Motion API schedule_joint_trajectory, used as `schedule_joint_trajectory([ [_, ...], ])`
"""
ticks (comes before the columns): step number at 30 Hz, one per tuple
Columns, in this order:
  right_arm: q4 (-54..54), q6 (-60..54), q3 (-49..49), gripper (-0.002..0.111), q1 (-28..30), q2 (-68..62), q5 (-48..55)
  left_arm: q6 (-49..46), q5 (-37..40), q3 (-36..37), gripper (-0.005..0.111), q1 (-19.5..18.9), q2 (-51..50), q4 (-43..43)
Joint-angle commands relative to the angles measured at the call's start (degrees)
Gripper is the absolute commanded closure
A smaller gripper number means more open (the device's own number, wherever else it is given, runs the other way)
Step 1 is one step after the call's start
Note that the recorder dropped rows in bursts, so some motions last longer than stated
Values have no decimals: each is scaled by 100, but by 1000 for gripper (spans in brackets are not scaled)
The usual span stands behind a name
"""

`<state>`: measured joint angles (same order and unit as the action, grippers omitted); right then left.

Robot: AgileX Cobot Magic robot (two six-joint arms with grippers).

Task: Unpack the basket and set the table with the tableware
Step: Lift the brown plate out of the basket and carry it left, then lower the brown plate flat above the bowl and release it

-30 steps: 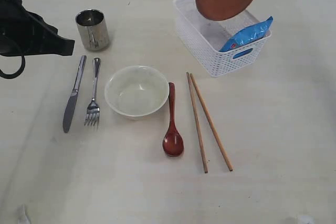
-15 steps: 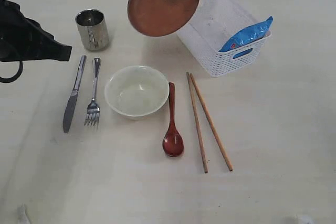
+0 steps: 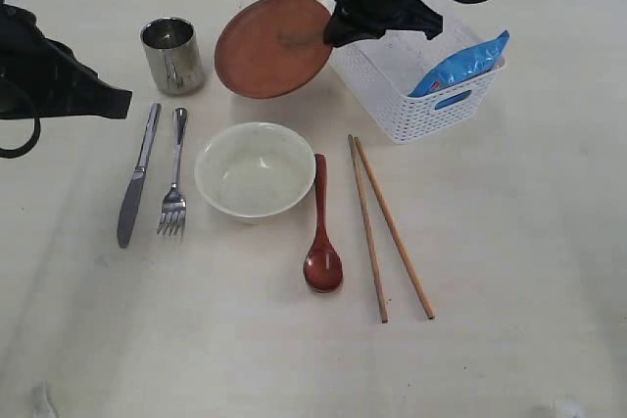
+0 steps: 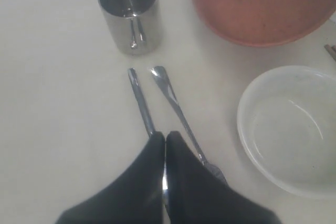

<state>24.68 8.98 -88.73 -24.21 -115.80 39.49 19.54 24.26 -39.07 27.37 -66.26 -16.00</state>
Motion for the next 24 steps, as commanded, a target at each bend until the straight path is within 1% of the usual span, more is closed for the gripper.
schedule_joint_trajectory([
  [1, 79, 152, 218, 109, 5, 11, -323, 33, 27, 33, 107, -16, 47, -5],
  [11, 79, 201, 549, 109, 5, -3, -720, 59, 27, 33, 107, -16, 47, 14],
  [24, 255, 263, 549, 109, 5, -352, -886, 126, 27, 33, 107, -16, 47, 14],
])
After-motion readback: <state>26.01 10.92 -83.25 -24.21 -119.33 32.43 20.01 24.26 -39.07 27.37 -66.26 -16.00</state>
